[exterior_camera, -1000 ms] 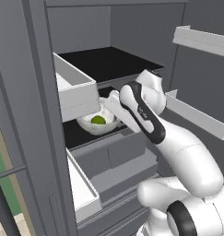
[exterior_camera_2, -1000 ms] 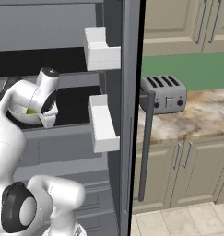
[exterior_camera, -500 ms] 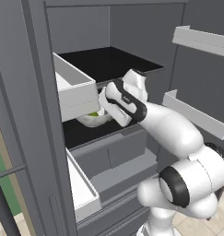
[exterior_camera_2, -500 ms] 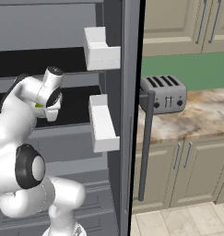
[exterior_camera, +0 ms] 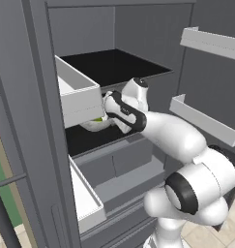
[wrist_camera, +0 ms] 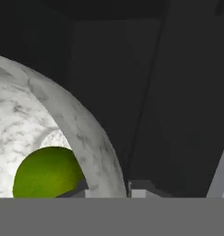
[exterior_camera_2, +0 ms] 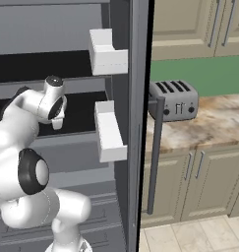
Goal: Move the glass cup from next to the sink to the open cabinet. Then, move the bowl with the lime to the fridge to clear the area for faucet cleaning.
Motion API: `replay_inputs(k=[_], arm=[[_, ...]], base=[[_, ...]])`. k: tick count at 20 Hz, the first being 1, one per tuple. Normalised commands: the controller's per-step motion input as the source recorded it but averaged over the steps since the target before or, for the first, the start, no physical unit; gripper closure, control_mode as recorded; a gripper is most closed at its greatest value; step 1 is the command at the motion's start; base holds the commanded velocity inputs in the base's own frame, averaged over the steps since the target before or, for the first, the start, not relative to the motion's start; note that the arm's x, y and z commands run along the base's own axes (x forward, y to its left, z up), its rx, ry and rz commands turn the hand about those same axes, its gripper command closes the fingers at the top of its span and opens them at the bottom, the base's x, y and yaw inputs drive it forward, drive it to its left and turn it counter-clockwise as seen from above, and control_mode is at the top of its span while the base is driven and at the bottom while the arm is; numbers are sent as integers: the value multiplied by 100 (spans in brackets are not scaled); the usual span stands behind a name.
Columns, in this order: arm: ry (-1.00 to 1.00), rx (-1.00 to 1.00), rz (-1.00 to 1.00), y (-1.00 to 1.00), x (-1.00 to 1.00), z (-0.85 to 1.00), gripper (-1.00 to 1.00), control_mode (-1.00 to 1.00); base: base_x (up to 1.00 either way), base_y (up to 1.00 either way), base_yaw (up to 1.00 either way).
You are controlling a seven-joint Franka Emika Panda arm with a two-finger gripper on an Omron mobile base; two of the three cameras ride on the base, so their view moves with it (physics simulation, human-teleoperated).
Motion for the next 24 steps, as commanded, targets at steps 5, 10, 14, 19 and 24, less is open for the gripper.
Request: replay_inputs(k=[5,10,14,19,24], arm=[[-1,0,-1,3,1,0,-100,-100],[-6,1,-2,-27,-93,9,-100,-100],[-8,5,-5,-46,-100,11,-100,-100],[-20,2,-5,-30,-85,43,-100,-100],[-29,0,-4,-24,-91,46,-100,-100]], base=[[0,0,0],[0,0,0],[0,0,0],[0,0,0],[0,0,0]])
